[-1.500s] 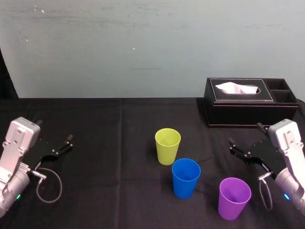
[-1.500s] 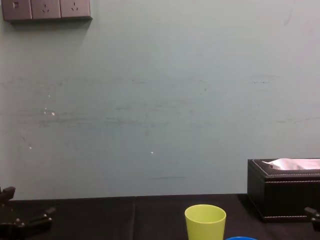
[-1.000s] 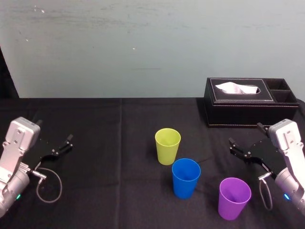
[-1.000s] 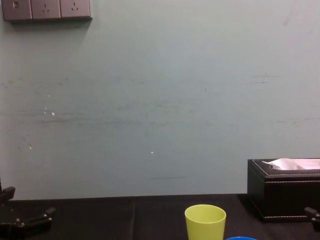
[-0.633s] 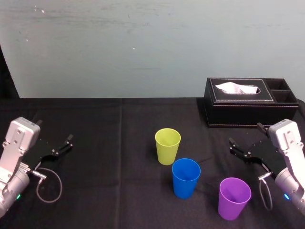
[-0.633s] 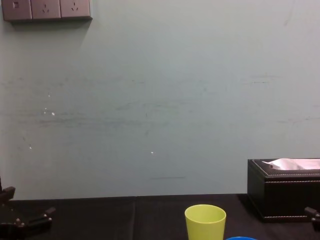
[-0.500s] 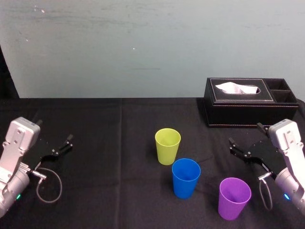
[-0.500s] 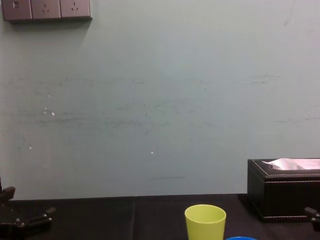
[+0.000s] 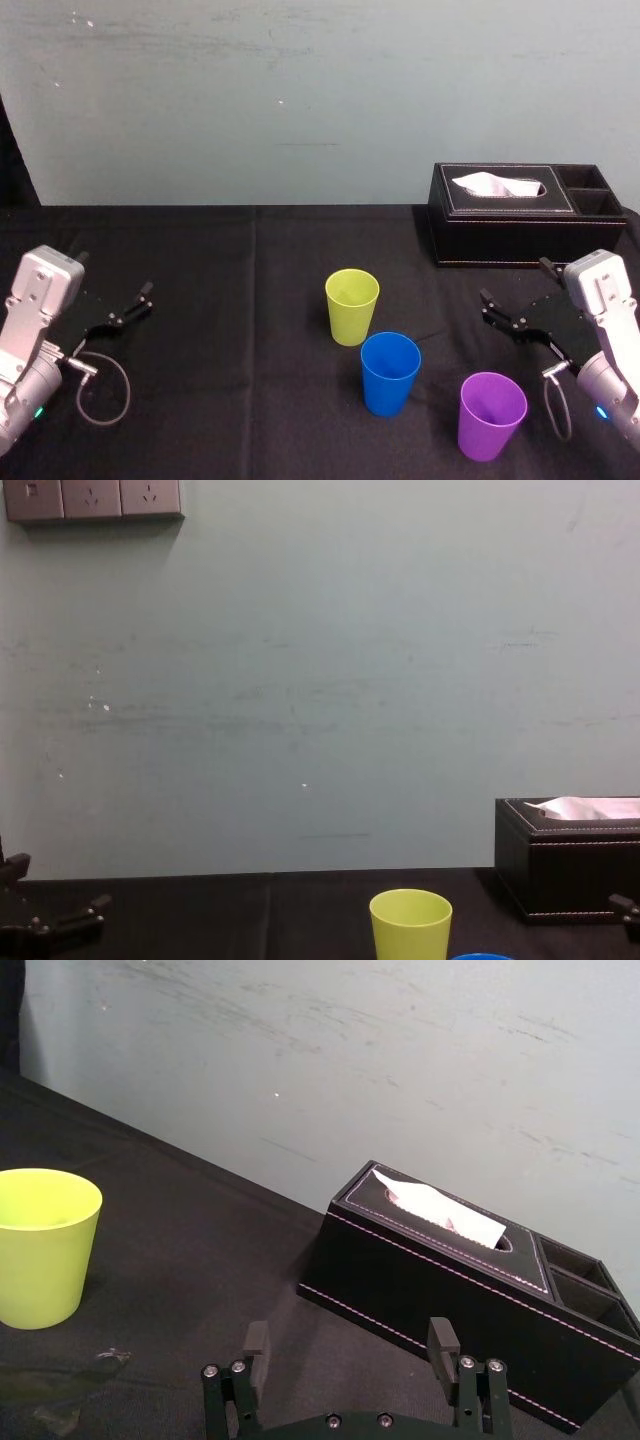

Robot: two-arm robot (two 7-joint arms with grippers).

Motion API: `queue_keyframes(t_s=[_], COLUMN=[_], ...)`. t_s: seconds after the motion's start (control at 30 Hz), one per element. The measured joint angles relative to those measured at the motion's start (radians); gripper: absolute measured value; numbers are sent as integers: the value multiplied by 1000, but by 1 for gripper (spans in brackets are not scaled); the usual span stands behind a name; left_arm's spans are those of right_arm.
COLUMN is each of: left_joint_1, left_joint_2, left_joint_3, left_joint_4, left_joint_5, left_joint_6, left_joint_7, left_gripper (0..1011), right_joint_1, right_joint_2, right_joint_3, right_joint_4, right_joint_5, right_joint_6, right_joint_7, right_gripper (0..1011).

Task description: Stack the three plastic cups sequentially using one hand.

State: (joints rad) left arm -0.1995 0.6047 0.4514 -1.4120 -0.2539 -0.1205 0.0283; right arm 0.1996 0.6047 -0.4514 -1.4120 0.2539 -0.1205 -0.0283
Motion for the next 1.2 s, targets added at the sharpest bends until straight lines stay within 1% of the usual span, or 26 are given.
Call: queue_keyframes(t_s=[0.7, 0.87, 0.9, 0.97, 1.2], left_joint_1=[0, 0, 0, 0, 0], left_joint_2=[0, 0, 0, 0, 0], left_joint_3=[0, 0, 0, 0, 0], left_joint_4=[0, 0, 0, 0, 0], left_joint_5=[0, 0, 0, 0, 0], left_joint_6=[0, 0, 0, 0, 0], left_joint_7=[0, 0, 0, 0, 0], left_gripper=[1000, 1000, 1000, 1000, 1000], right_joint_1=[0, -13, -13, -25, -84], right_joint_2=[0, -5, -5, -4, 23], right_joint_3=[1, 29, 29, 44, 97], right_joint_4=[0, -23, -23, -39, -119], right_joint_5=[0, 6, 6, 14, 56], right_joint_6=[0, -4, -4, -4, 10], right_joint_7=[0, 4, 4, 8, 34], right_gripper=[1003, 1003, 1003, 1003, 1003])
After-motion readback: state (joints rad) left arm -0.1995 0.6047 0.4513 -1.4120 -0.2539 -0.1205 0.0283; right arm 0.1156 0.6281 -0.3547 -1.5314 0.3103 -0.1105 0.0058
